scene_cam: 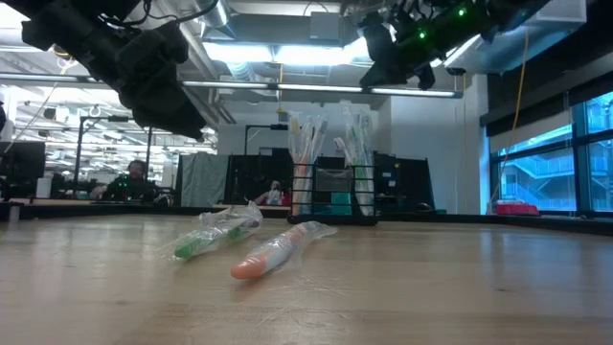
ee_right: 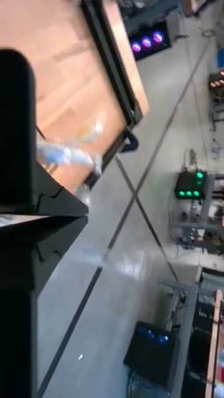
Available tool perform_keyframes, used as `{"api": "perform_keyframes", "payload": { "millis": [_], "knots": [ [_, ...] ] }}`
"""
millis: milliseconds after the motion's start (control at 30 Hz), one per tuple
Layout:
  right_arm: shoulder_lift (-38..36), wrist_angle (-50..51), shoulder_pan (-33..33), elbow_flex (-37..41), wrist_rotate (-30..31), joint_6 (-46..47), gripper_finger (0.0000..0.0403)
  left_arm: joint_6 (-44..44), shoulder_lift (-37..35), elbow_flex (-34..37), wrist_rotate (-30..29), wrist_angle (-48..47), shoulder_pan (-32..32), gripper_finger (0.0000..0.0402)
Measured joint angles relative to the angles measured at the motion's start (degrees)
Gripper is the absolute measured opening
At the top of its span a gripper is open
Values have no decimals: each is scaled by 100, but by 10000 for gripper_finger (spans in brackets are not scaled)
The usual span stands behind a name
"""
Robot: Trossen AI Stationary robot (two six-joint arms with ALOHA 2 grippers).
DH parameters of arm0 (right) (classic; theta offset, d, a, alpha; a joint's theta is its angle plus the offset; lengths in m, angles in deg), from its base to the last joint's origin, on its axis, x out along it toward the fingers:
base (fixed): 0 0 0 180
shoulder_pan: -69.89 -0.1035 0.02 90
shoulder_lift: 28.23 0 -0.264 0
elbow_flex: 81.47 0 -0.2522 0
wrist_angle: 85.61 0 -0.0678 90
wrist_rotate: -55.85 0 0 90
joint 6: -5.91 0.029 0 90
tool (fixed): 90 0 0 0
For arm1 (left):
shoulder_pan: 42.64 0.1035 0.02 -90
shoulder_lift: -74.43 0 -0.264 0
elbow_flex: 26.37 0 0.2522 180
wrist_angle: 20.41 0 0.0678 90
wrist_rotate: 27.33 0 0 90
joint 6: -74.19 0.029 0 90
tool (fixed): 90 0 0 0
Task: Pick & Place toothbrushing station
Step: Put the purple toothbrush in the left section of the wire organizer
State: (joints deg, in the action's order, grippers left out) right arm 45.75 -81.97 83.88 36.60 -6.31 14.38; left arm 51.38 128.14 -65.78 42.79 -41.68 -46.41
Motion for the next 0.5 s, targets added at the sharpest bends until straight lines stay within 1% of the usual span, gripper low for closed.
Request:
{"api": "perform_keyframes", "payload": {
  "millis": [67,200,367,433,500],
  "knots": [
    [0,182,-121,-83,39,-42,9,-2,62,0,-6,-1,-21,221],
    [0,556,-410,-89,328,-130,20,-2,294,0,35,2,-141,221],
    [0,1181,-773,-89,732,-2,6,0,636,0,163,74,-274,221],
    [0,1362,-915,-89,922,27,4,-44,759,0,202,290,-295,221],
    [0,1590,-1047,-89,1205,58,5,-294,845,0,226,475,-295,221]
  ]
}}
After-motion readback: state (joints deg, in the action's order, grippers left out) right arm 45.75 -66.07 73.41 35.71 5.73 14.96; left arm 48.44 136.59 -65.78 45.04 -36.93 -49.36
